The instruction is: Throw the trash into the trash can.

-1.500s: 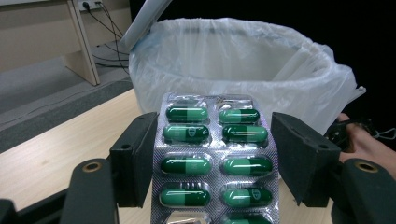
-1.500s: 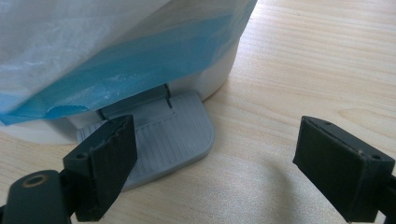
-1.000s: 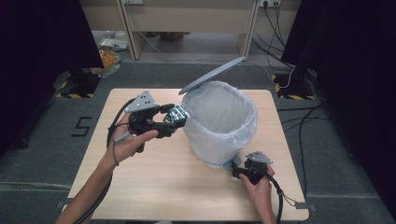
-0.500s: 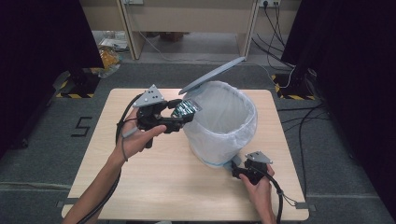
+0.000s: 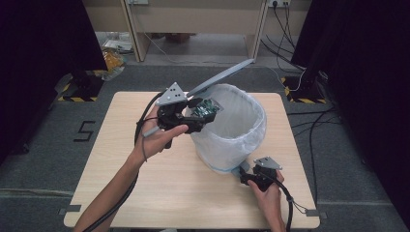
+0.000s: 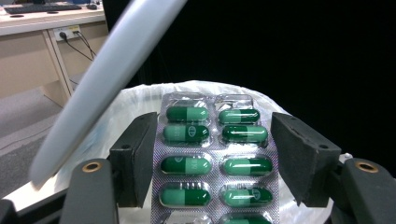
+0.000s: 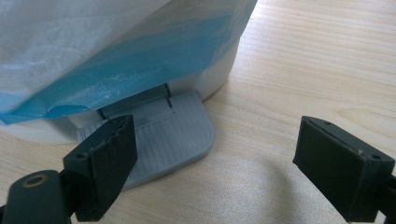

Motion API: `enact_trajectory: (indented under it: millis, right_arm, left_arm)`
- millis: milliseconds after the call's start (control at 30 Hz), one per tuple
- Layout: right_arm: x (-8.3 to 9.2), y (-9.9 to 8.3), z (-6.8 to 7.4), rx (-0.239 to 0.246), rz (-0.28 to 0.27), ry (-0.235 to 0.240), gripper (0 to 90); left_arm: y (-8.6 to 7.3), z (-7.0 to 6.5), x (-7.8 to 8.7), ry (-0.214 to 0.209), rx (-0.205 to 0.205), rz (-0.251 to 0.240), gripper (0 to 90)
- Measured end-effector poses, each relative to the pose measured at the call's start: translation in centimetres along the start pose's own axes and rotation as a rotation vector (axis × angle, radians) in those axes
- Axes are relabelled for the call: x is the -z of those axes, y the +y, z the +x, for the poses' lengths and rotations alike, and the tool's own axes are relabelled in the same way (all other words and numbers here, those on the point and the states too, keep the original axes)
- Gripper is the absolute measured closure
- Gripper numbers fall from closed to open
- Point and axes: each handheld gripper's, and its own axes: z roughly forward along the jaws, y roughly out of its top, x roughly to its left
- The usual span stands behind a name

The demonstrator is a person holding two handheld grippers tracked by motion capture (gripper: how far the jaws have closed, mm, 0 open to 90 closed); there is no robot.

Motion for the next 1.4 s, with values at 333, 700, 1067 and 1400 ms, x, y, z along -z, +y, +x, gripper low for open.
enact_trajectory:
  millis: [333,700,1067,1400]
  right_arm:
    - [0.0,0.0,0.1,0.000,0.000,0.006,13.3]
    - [0.0,0.0,0.1,0.000,0.000,0.005,13.3]
    - [0.0,0.0,0.0,0.002,0.000,0.005,13.4]
    - [0.0,0.0,0.0,0.003,-0.001,0.004,13.3]
  left_arm:
    - [0.4,-1.0,-1.9,-0.003,-0.015,0.009,34.0]
    - [0.7,-1.5,-3.4,0.000,-0.008,-0.001,33.9]
    - [0.5,-1.7,-4.0,0.007,-0.013,0.015,30.0]
    - [0.0,-2.1,-2.9,-0.012,-0.027,0.037,26.1]
